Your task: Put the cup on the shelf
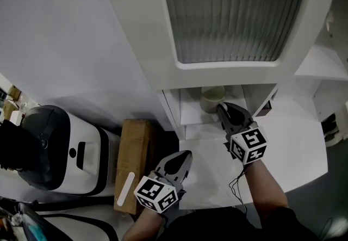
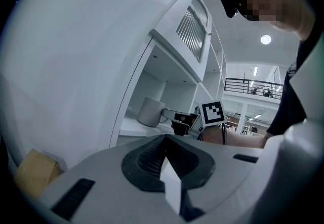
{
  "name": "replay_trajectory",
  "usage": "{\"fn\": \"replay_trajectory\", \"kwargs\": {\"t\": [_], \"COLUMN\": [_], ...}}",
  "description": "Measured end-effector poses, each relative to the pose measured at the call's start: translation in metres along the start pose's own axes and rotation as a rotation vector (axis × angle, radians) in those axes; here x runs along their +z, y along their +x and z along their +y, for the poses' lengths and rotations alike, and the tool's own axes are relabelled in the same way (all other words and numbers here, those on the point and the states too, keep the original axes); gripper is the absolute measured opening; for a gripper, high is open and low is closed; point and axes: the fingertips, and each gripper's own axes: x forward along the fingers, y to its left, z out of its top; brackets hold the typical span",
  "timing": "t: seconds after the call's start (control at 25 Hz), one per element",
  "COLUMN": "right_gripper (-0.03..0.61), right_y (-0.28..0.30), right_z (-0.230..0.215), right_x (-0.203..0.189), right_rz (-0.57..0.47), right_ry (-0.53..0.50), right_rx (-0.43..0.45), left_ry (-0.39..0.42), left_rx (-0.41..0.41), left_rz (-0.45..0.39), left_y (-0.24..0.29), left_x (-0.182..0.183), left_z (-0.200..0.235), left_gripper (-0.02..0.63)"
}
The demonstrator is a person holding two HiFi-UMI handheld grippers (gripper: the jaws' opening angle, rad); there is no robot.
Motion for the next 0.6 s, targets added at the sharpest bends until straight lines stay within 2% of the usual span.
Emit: {"fn": "replay_trajectory", "kwargs": {"t": [0.28, 0.4, 0.6], "right_gripper": [0.032, 0.074, 0.078], "right_y": [0.0, -0.004, -0.022], "right_z": [0.002, 0.0, -0.002], "right_x": [-0.003, -0.007, -0.01], "right_rz": [0.0, 0.012, 0.005], "right_ry": [-0.007, 0.0, 0.013], "right_rx": [0.031, 0.037, 0.055], "left_ry": [0.005, 0.001, 0.003], "left_rx": [0.029, 0.048, 0.07], "left_rz": [-0.005, -0.011, -0.02], "left_y": [-0.002, -0.004, -0.004], "left_x": [-0.001, -0.003, -0.006], "left_z": [-0.009, -0.014, -0.028], "left_gripper": [0.005, 0.005, 0.005]}}
